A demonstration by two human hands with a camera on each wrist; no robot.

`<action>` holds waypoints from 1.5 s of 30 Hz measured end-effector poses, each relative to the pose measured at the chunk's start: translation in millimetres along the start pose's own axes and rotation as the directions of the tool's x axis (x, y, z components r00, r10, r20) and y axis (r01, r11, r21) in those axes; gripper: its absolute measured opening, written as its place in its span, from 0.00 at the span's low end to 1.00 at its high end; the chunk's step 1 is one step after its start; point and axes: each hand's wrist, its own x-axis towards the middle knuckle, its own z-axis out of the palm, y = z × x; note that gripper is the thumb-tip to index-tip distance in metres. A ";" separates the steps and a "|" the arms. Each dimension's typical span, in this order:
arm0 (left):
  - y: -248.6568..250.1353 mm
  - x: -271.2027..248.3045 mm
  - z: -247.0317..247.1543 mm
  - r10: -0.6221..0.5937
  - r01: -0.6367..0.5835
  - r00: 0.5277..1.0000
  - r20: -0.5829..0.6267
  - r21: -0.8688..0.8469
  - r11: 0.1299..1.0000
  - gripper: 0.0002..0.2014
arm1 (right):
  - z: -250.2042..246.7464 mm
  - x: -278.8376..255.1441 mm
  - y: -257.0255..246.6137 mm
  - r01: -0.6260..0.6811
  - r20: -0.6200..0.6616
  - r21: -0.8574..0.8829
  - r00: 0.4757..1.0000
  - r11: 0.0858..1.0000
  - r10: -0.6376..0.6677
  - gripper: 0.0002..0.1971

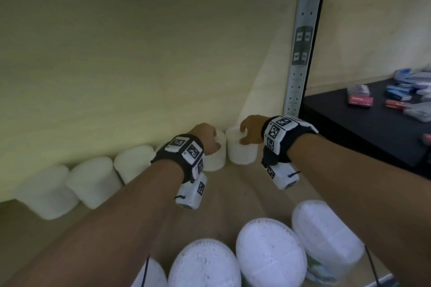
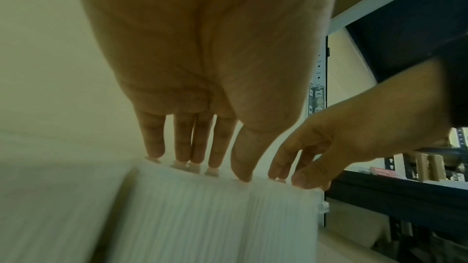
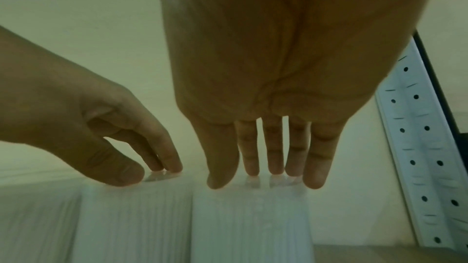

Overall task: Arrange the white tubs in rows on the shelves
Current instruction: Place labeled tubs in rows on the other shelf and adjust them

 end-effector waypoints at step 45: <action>-7.0 -0.7 13.5 0.035 -0.035 0.999 -0.019 -0.012 0.999 0.25 | -0.7 4.2 12.9 0.077 -0.052 0.096 0.996 0.992 -0.073 0.27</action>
